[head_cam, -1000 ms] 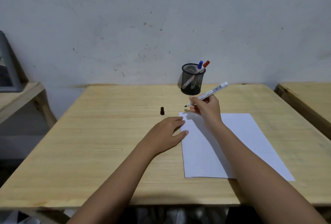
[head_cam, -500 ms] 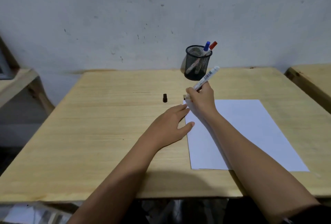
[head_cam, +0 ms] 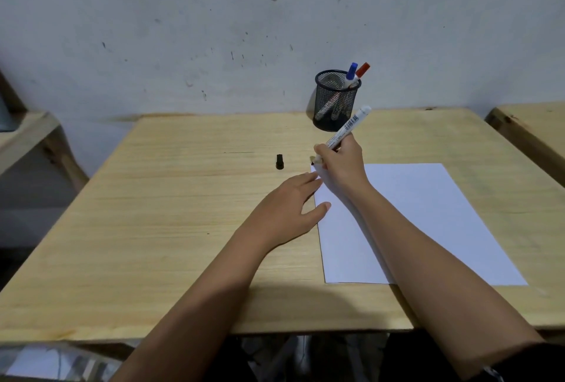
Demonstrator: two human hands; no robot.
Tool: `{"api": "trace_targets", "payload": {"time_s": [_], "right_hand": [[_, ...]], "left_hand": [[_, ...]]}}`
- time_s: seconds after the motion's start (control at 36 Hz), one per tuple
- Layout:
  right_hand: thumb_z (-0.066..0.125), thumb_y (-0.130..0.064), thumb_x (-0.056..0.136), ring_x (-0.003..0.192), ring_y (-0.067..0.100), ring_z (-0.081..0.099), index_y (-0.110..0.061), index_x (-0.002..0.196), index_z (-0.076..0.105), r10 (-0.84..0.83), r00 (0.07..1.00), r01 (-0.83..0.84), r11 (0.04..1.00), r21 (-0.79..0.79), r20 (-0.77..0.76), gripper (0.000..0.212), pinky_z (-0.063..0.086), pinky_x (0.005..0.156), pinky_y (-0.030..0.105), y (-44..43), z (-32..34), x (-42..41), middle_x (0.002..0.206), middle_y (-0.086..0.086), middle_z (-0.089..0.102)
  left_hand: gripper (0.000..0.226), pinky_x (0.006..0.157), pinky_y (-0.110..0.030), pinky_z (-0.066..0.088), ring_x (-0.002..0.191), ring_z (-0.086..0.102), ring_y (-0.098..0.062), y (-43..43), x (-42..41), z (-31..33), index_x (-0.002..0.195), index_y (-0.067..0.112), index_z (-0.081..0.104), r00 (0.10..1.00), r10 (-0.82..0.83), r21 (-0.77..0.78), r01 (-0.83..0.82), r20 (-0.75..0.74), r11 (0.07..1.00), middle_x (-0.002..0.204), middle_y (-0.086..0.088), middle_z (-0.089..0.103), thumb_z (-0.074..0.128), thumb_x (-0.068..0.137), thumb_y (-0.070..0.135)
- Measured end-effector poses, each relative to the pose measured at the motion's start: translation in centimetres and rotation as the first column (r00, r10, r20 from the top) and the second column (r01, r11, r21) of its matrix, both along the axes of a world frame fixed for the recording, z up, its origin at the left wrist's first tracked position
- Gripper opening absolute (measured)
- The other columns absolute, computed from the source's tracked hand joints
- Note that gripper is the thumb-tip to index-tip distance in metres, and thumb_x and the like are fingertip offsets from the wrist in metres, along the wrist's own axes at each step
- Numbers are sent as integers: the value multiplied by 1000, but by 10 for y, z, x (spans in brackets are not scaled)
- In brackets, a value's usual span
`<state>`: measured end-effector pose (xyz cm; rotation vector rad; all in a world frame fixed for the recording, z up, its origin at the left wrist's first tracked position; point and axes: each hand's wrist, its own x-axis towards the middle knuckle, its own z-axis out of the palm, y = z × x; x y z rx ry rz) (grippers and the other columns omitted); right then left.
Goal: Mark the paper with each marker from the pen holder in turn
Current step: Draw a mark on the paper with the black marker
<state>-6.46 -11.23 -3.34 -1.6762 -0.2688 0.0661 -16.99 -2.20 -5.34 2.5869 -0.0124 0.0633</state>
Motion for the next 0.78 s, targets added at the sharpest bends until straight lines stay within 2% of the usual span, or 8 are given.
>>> {"api": "trace_targets", "payload": {"time_s": [0.08,0.19,0.31,0.44,0.53,0.64,0.72,0.78], "right_hand": [[52,0,87,55,9,48,-6,90,40,11,1000,-10,1000,18,-22,14,44,44,9,0,0,0,77,8,45],[50,1,86,43,0,48,-8,88,39,22,999,-22,1000,21,-34,14,44,42,10,0,0,0,69,4,43],[50,1,86,53,9,45,-8,87,39,24,1000,-24,1000,13,-16,14,40,40,9,0,1,-1,69,4,42],[52,-1,86,58,10,47,-7,90,41,4,1000,-3,1000,21,-15,13,42,42,7,-1,-1,1,72,3,45],[56,-3,86,61,10,52,-5,93,43,-35,998,41,993,109,-58,15,40,42,6,-3,1,2,80,8,49],[65,-7,84,58,3,61,-5,98,48,16,986,35,954,296,-169,22,46,48,9,-12,3,5,83,9,57],[72,-4,78,63,7,63,-11,82,55,43,991,-4,958,288,-127,18,48,53,15,-22,7,13,82,9,62],[73,-1,75,73,16,65,-16,72,57,47,993,-13,956,295,-107,22,51,63,20,-31,13,18,81,9,65]], "left_hand": [[58,109,-20,20,142,20,-2,0,0,0,145,24,33,1000,4,-8,-3,6,1000,156,11,27,45,92,46],[56,105,-18,19,142,20,-2,0,0,1,144,26,33,1000,-1,-15,1,15,1000,155,11,28,46,93,45],[56,104,-17,19,142,20,-3,-1,0,2,144,25,33,1000,-11,-15,11,28,1000,155,10,29,46,93,43],[57,107,-20,20,142,19,-2,0,0,0,145,25,33,1000,-8,-18,9,22,1000,156,12,26,46,93,44],[57,109,-20,19,143,18,-1,0,1,-2,144,24,35,1000,-1,-16,2,17,1000,156,13,25,46,92,46],[57,107,-16,17,142,18,1,1,1,-2,143,24,36,1000,-5,-11,5,29,1000,155,14,26,47,92,46],[58,106,-17,19,141,20,0,2,1,0,143,23,37,1000,-8,-2,8,24,1000,155,13,27,48,91,46],[58,104,-17,22,140,22,-1,3,3,4,141,22,39,1000,-11,7,11,15,1000,153,13,29,50,89,45]]}}
